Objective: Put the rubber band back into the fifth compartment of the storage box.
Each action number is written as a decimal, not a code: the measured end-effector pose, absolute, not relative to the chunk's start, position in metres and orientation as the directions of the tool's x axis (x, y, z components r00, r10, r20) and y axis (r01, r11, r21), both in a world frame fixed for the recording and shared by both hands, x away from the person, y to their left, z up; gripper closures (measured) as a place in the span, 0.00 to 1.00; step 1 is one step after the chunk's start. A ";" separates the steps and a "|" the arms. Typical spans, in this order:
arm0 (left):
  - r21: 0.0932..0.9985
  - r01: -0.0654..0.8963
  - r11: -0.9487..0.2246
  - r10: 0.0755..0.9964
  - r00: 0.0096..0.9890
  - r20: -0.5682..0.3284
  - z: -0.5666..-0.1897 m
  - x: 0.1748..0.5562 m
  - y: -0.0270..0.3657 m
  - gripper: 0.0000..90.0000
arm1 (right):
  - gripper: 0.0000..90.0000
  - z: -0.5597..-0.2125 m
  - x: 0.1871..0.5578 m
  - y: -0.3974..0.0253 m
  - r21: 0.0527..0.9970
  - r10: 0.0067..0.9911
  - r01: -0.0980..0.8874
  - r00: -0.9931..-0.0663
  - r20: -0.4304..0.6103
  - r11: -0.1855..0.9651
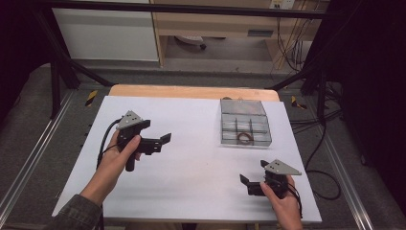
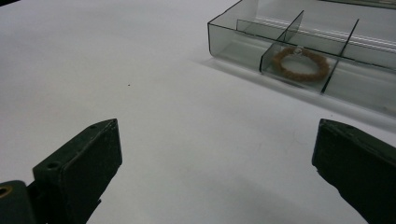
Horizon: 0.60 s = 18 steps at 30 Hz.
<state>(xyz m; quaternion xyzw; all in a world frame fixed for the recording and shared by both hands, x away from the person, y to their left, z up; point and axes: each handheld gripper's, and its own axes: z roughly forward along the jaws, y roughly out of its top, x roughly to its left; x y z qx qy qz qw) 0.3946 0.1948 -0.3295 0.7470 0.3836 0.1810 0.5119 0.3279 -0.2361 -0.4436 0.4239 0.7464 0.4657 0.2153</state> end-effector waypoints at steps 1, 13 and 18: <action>0.904 0.387 -0.184 0.758 0.641 -0.120 -0.330 0.394 0.197 0.06 | 0.02 -0.444 0.328 -0.236 0.878 0.833 0.433 -0.548 0.074 0.207; 0.904 0.396 -0.159 0.786 0.606 -0.127 -0.332 0.384 0.224 0.06 | 0.02 -0.444 0.328 -0.236 0.876 0.832 0.435 -0.549 0.076 0.207; 0.902 0.405 -0.146 0.792 0.595 -0.139 -0.335 0.378 0.233 0.06 | 0.02 -0.444 0.328 -0.235 0.875 0.831 0.437 -0.551 0.077 0.209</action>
